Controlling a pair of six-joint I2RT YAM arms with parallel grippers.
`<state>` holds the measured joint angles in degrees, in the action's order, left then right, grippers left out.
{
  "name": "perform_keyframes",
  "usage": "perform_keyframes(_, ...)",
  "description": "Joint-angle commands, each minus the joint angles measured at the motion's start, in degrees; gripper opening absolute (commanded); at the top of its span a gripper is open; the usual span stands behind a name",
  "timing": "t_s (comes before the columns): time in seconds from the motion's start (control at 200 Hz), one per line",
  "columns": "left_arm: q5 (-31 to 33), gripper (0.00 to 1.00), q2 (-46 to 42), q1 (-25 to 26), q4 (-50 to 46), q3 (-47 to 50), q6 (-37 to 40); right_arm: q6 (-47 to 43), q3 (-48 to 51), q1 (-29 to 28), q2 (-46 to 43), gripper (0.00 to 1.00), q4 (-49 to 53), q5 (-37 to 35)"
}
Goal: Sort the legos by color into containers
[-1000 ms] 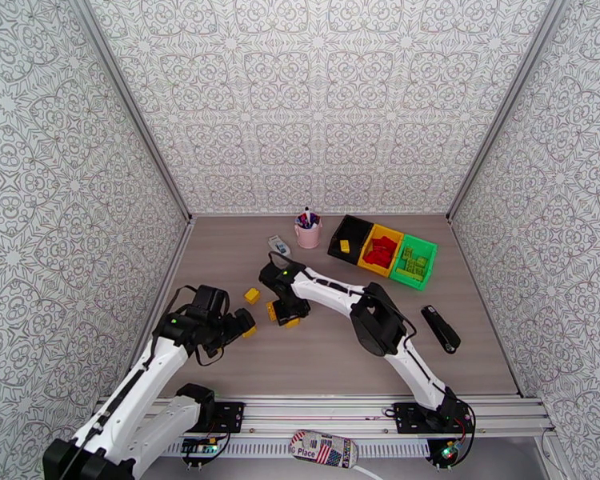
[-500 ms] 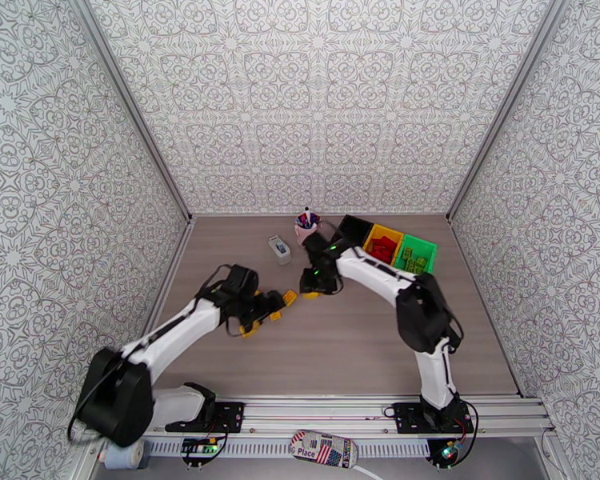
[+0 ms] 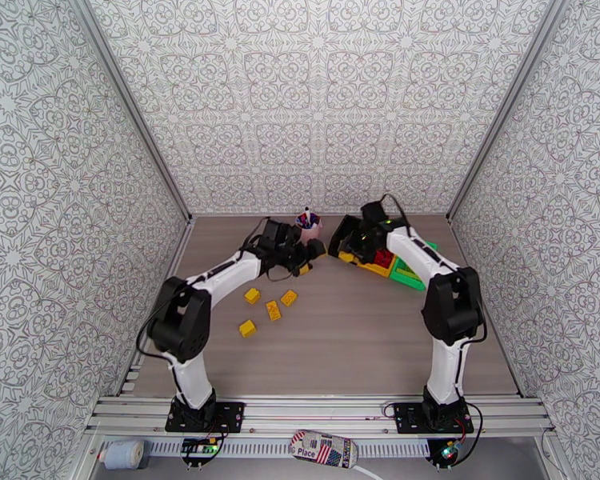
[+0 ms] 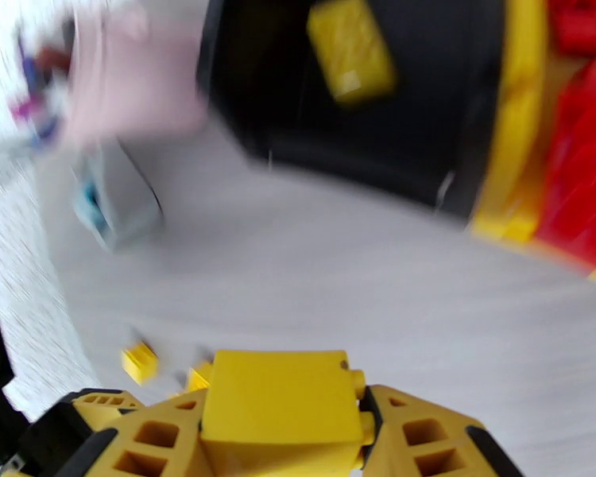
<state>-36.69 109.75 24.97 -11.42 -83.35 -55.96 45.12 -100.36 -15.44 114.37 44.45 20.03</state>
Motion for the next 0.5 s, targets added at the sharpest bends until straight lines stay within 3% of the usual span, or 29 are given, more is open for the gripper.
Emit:
perform_keyframes(0.0,-3.47,0.84,3.57,-0.59,1.72,-6.37,-2.65,4.20,-4.18,2.63,3.41,0.34,-5.40,3.85)
perform_keyframes(0.14,-3.32,0.84,4.60,-0.71,-2.55,-9.95,-0.42,6.04,-11.29,5.17,8.19,0.35,-5.70,4.40)
perform_keyframes(0.35,-0.99,0.84,1.52,-1.37,-9.78,-8.91,3.86,5.80,-27.96,6.31,18.39,0.58,0.49,5.02)
perform_keyframes(0.495,2.13,0.84,-1.63,-1.60,-16.26,-7.93,8.41,5.30,-34.32,6.38,21.51,0.67,3.44,5.19)
